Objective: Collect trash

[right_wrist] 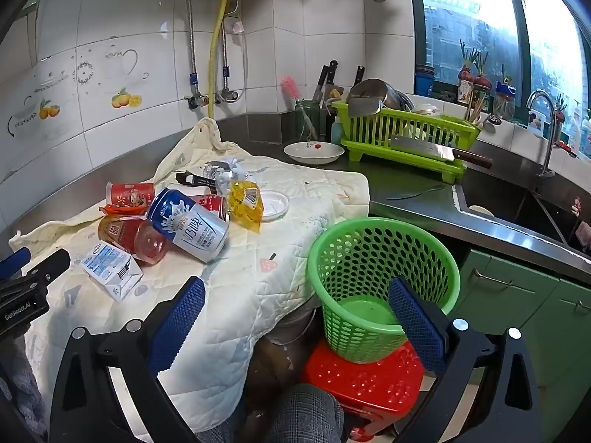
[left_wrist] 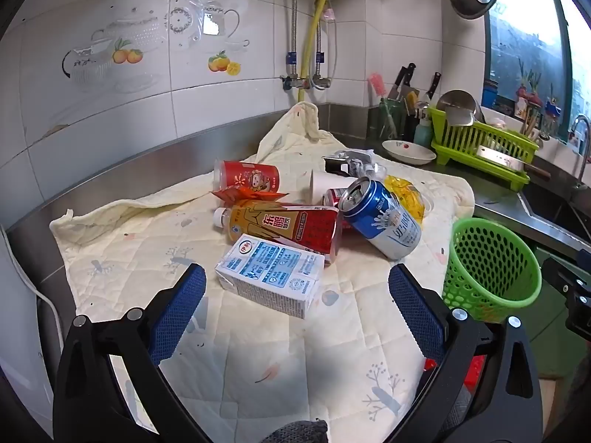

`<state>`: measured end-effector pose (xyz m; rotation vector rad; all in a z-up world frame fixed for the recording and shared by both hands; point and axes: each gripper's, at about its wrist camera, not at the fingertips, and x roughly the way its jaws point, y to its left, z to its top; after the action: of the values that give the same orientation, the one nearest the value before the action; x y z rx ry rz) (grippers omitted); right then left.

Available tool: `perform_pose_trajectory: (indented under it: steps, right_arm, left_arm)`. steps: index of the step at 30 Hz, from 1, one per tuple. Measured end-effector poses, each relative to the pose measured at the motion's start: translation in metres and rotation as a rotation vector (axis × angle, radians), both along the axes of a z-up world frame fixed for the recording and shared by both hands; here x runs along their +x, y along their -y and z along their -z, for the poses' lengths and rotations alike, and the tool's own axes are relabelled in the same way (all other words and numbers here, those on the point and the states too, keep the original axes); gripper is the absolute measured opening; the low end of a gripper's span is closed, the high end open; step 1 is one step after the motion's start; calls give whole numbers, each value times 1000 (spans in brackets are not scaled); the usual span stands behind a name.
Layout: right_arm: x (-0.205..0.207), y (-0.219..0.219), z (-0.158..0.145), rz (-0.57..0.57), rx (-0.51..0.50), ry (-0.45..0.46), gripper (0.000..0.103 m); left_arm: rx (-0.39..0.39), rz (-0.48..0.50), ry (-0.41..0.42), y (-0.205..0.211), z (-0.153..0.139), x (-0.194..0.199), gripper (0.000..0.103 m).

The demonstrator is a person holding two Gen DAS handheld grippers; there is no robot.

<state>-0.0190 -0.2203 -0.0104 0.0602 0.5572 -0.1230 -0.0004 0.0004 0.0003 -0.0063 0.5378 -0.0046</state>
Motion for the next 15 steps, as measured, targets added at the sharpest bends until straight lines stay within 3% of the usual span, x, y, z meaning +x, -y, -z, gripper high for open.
perform_pose_trajectory:
  steps: [15]
  right_arm:
    - [2, 0, 1, -1, 5, -5, 96]
  left_arm:
    - [12, 11, -7, 6, 4, -1, 98]
